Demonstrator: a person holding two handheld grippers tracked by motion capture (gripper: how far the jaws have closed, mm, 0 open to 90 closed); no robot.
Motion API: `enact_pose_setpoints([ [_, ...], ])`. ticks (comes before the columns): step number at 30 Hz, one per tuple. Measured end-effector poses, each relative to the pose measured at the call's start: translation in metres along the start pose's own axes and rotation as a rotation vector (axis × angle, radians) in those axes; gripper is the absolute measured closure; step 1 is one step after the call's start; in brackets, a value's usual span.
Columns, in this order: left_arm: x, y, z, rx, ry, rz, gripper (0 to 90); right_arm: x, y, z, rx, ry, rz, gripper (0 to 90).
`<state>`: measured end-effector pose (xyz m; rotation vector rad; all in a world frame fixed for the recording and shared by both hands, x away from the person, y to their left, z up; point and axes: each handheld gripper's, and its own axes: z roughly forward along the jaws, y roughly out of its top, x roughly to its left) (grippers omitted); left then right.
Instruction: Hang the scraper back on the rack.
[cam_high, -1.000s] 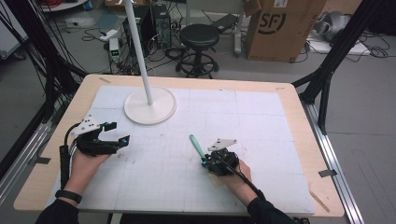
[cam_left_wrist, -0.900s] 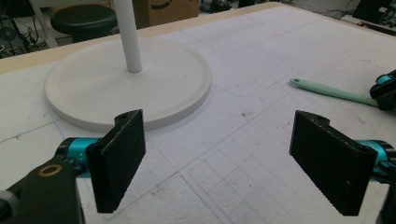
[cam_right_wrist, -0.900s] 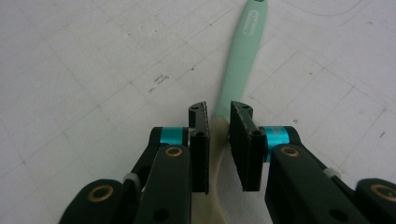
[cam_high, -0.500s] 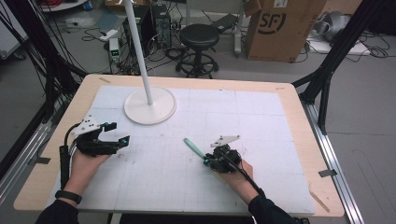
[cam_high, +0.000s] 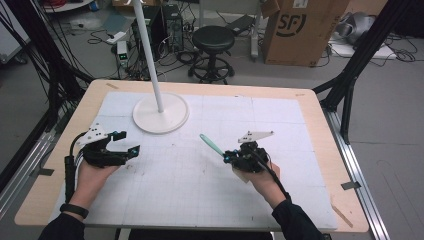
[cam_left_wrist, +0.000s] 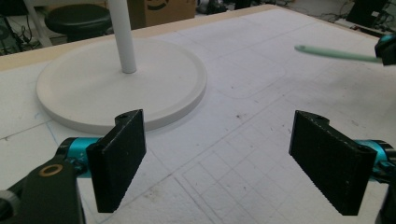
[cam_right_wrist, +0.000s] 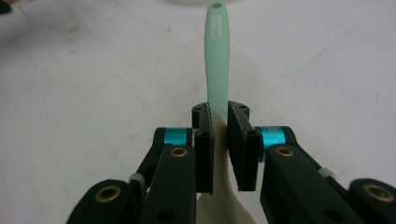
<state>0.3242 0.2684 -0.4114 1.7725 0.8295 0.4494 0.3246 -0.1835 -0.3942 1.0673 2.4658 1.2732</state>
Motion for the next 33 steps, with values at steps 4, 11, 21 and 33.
enact_pose_setpoints([
  [4, -0.001, 0.0, 0.001, -0.001, -0.009, 0.002, 19.3, -0.003, 0.027, -0.015, -0.038, 0.02, -0.028, 81.3],
  [11, -0.001, 0.0, 0.001, 0.005, -0.02, 0.001, 19.2, -0.01, 0.079, -0.039, -0.104, 0.055, -0.064, 81.3],
  [21, 0.0, -0.001, 0.002, 0.011, -0.033, -0.003, 19.2, -0.012, 0.156, -0.063, -0.204, 0.101, -0.104, 81.2],
  [33, 0.0, -0.002, 0.002, 0.024, -0.047, 0.0, 19.2, 0.003, 0.231, -0.068, -0.26, 0.163, -0.158, 81.2],
])
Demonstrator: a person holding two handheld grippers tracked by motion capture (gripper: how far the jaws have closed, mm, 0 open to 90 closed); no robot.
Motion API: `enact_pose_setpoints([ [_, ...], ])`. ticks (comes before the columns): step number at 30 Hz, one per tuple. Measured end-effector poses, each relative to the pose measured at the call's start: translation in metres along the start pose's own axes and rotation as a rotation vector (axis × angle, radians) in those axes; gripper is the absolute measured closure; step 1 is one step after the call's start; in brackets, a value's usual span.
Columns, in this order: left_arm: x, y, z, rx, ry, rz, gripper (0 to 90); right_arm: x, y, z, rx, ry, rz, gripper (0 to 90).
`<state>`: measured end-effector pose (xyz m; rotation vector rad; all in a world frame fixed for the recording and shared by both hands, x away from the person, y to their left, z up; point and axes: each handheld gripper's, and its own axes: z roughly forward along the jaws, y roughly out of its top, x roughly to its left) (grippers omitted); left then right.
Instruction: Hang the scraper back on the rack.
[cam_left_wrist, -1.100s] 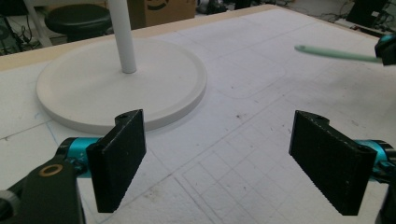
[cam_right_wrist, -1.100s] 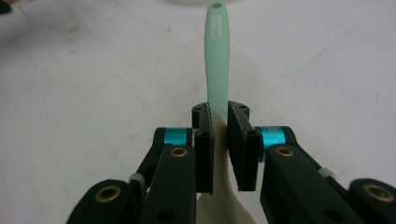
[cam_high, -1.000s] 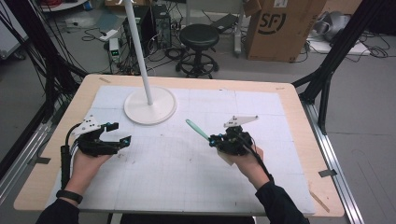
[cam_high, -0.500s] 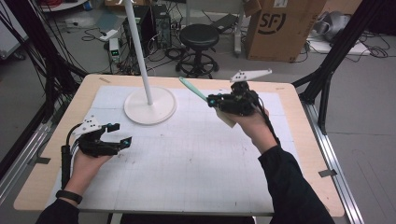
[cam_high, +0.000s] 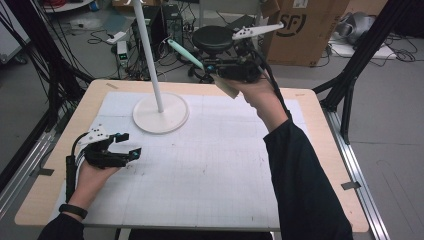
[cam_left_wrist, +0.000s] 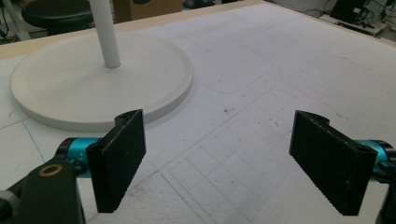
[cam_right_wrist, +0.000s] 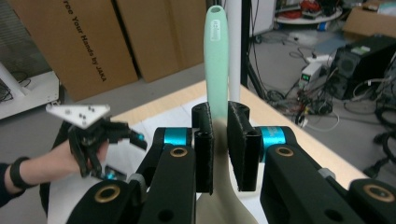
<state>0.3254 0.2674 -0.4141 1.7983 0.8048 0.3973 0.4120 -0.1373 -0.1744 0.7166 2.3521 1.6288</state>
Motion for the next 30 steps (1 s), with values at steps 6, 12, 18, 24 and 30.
enact_pose_setpoints([
  [6, 0.0, -0.001, 0.002, 0.007, -0.009, 0.001, 19.2, 0.001, 0.028, 0.007, -0.008, 0.011, -0.011, 81.2],
  [12, -0.001, -0.001, 0.004, 0.007, -0.016, 0.002, 19.2, 0.0, 0.049, 0.011, -0.006, 0.016, -0.017, 81.2],
  [18, -0.001, -0.001, 0.004, 0.002, -0.015, 0.004, 19.2, 0.002, 0.068, 0.013, -0.009, 0.007, -0.025, 81.2],
  [24, -0.002, 0.0, 0.003, -0.002, -0.018, 0.003, 19.2, 0.005, 0.079, 0.019, -0.014, 0.004, -0.03, 81.2],
  [30, -0.002, 0.0, 0.002, -0.003, -0.018, 0.004, 19.2, 0.007, 0.085, 0.023, -0.012, -0.006, -0.044, 81.2],
])
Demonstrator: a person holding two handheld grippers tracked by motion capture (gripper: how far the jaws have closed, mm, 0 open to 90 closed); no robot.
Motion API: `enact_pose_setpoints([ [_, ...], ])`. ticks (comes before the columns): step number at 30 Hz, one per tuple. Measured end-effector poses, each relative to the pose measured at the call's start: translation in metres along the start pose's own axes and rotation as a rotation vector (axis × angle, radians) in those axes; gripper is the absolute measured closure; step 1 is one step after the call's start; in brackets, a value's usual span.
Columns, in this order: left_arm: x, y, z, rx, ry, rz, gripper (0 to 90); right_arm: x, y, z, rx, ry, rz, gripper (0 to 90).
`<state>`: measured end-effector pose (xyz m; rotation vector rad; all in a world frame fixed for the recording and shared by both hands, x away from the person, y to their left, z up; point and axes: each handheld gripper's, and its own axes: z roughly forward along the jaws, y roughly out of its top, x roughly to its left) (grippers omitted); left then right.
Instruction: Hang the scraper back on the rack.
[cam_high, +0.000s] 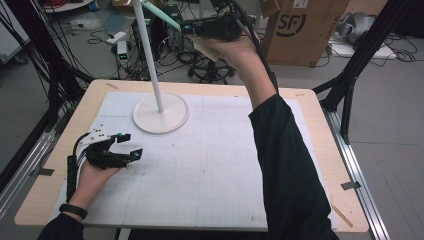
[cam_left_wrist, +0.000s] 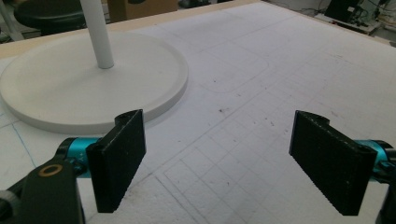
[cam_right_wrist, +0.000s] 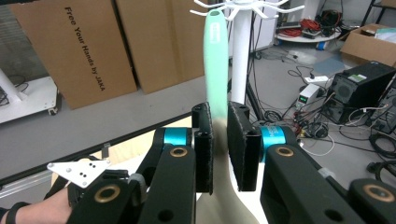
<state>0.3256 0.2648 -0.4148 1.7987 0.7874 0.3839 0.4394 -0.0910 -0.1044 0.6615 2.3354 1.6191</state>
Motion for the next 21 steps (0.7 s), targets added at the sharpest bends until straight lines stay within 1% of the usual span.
enact_pose_setpoints([
  [2, 0.0, 0.0, 0.0, 0.001, -0.003, 0.0, 19.2, -0.001, 0.0, 0.001, -0.002, -0.003, 0.001, 81.2],
  [6, -0.001, 0.0, 0.0, 0.005, -0.003, 0.002, 19.2, -0.002, -0.001, 0.004, 0.012, -0.013, 0.004, 81.2],
  [7, -0.001, 0.0, 0.0, 0.005, -0.002, 0.003, 19.2, -0.001, -0.001, 0.004, 0.011, -0.02, 0.004, 81.2],
  [13, -0.001, 0.0, 0.0, 0.002, -0.004, 0.001, 19.2, -0.003, -0.001, 0.007, 0.009, -0.026, 0.007, 81.2],
  [15, -0.001, 0.0, 0.0, 0.001, -0.005, 0.001, 19.2, -0.005, -0.002, 0.008, 0.009, -0.034, 0.006, 81.1],
  [21, -0.001, 0.0, 0.0, 0.003, -0.004, -0.002, 19.2, -0.007, -0.003, 0.013, 0.016, -0.029, 0.012, 81.1],
])
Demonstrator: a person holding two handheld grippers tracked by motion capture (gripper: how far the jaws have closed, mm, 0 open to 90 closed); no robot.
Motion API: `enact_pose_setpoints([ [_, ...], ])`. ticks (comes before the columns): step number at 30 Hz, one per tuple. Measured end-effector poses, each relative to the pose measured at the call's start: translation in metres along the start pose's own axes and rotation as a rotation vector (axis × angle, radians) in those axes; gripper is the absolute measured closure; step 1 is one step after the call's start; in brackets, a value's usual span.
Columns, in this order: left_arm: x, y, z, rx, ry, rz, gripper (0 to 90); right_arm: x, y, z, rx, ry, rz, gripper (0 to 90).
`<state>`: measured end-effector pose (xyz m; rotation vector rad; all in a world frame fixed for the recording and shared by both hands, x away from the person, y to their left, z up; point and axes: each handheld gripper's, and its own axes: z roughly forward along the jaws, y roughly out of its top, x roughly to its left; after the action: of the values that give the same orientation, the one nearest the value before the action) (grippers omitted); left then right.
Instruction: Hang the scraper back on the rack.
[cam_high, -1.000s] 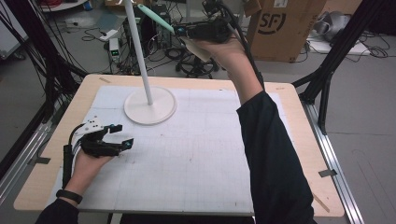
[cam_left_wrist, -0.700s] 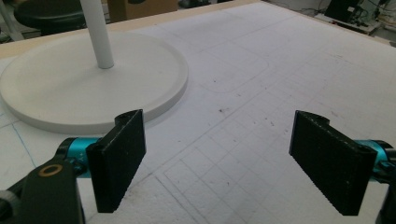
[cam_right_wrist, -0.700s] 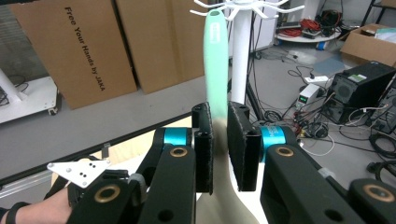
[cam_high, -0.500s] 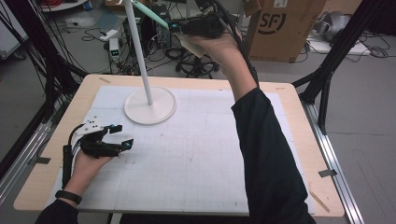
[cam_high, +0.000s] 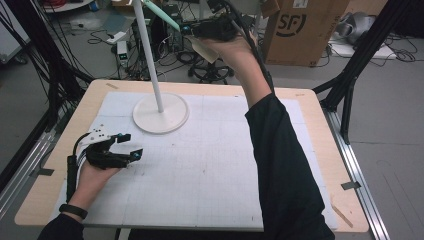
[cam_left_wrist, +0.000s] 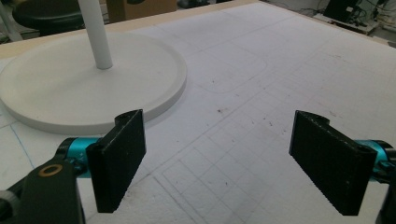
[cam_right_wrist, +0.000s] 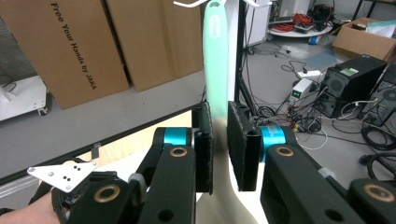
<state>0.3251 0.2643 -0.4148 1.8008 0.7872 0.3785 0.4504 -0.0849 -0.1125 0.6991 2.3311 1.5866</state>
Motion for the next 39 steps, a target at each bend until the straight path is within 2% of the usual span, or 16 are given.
enact_pose_setpoints([
  [10, 0.0, 0.0, 0.001, 0.0, -0.003, 0.005, 19.2, 0.0, -0.005, 0.02, 0.033, -0.011, -0.005, 80.7],
  [13, 0.0, 0.0, 0.0, 0.0, -0.003, 0.006, 19.2, 0.0, -0.008, 0.029, 0.048, -0.033, -0.014, 78.9],
  [14, 0.0, 0.0, 0.0, 0.0, -0.003, 0.007, 19.2, 0.0, -0.01, 0.032, 0.054, -0.033, -0.016, 74.2],
  [15, 0.0, 0.0, 0.0, 0.002, -0.003, 0.008, 19.2, 0.001, -0.013, 0.034, 0.046, -0.05, -0.012, 59.4],
  [16, 0.0, 0.0, 0.0, 0.004, -0.005, 0.01, 19.2, 0.001, -0.013, 0.034, 0.046, -0.05, -0.012, 59.4],
  [20, 0.001, 0.0, -0.001, 0.004, -0.005, 0.008, 19.2, 0.0, -0.028, 0.028, 0.046, -0.049, -0.035, 47.8],
  [25, 0.003, 0.001, -0.001, -0.039, -0.007, -0.023, 19.2, -0.007, -0.073, 0.004, 0.007, -0.03, -0.024, 39.4],
  [28, 0.005, 0.0, 0.0, -0.036, 0.003, -0.023, 19.2, -0.011, -0.107, -0.012, 0.01, -0.031, -0.025, 35.0],
  [33, 0.009, -0.001, -0.001, -0.041, 0.028, -0.028, 19.2, -0.014, -0.18, -0.047, 0.001, -0.036, 0.024, 28.8],
  [36, 0.011, -0.001, -0.003, -0.041, 0.043, -0.038, 18.9, -0.013, -0.222, -0.068, 0.011, -0.07, 0.029, 27.5],
  [39, 0.01, 0.0, -0.004, -0.044, 0.049, -0.041, 18.9, -0.011, -0.26, -0.089, 0.004, -0.091, 0.06, 26.4],
])
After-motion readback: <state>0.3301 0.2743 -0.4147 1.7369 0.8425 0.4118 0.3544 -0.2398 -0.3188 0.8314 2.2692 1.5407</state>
